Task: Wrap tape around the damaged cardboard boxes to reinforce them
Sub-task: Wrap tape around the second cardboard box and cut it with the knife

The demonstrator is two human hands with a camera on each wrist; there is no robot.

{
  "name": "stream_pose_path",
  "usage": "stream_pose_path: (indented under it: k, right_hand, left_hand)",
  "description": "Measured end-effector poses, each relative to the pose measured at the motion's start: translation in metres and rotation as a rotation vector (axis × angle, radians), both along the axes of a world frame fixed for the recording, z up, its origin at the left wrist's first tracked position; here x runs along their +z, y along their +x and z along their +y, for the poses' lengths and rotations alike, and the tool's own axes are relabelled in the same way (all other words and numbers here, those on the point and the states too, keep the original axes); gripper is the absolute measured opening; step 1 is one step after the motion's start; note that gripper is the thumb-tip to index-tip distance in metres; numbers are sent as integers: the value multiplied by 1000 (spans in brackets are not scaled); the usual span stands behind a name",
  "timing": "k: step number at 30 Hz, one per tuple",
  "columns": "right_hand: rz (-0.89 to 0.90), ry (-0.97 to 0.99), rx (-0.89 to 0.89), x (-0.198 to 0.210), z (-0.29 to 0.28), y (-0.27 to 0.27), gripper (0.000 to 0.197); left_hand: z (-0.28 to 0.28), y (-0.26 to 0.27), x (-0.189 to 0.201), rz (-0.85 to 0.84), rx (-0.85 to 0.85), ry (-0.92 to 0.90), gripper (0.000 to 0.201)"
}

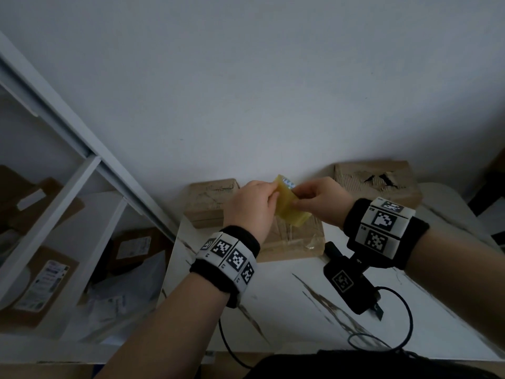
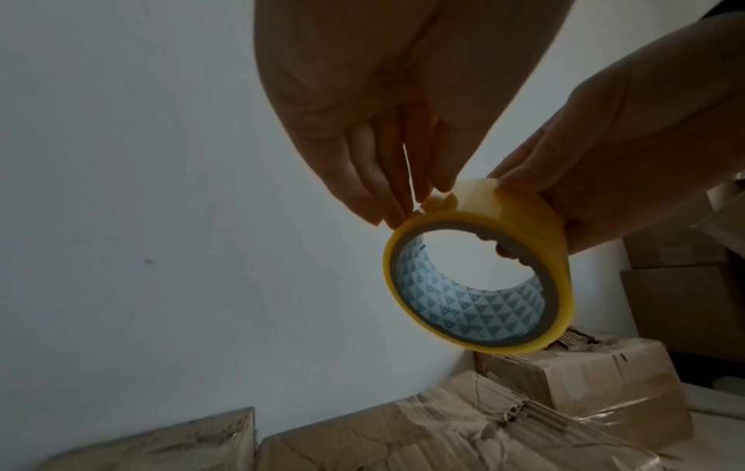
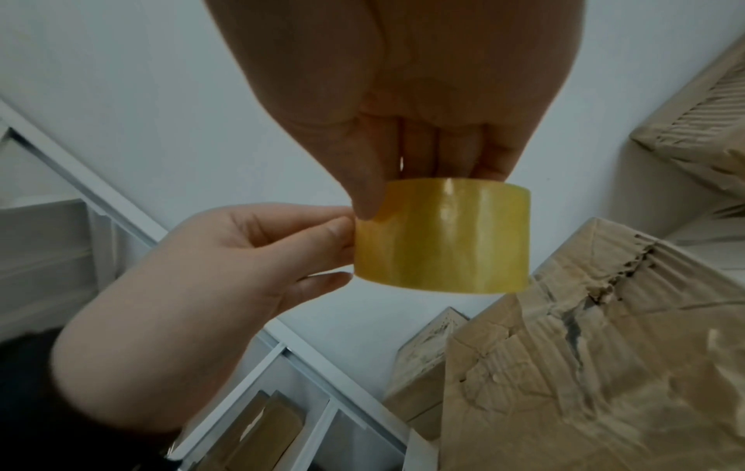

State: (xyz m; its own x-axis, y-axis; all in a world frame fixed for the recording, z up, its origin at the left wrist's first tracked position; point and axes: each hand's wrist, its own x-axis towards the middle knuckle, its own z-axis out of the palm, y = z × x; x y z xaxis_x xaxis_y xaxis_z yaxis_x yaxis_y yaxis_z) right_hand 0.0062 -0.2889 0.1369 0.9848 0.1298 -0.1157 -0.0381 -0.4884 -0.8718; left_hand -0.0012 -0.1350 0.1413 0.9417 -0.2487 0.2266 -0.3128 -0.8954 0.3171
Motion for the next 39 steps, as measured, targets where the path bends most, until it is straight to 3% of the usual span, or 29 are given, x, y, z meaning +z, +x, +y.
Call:
stream_pose_path:
  k: [17,24,27,33,36,39]
  right_hand:
    - [-89,-207,69,-1,9,1,21]
    - [-94,-221,51,-4,8,2,22]
    - [-85,-275,31,-5,10,3,29]
    - [-59,-383,8,-8,15,6,22]
    - [-70,-447,55,-4,17,5,31]
    - [-82,-520,98,-1,17,5,37]
  left_hand:
    - [-3,3,0,23,56,208,23]
    - [2,6,-6,53,32,14,31]
    - [1,6,-9,51,-3,64,30]
    - [-3,15,-13,45,15,87,25]
    - [0,17,-11,40,10,99,23]
    - [3,20,-12,24,-33,232,16]
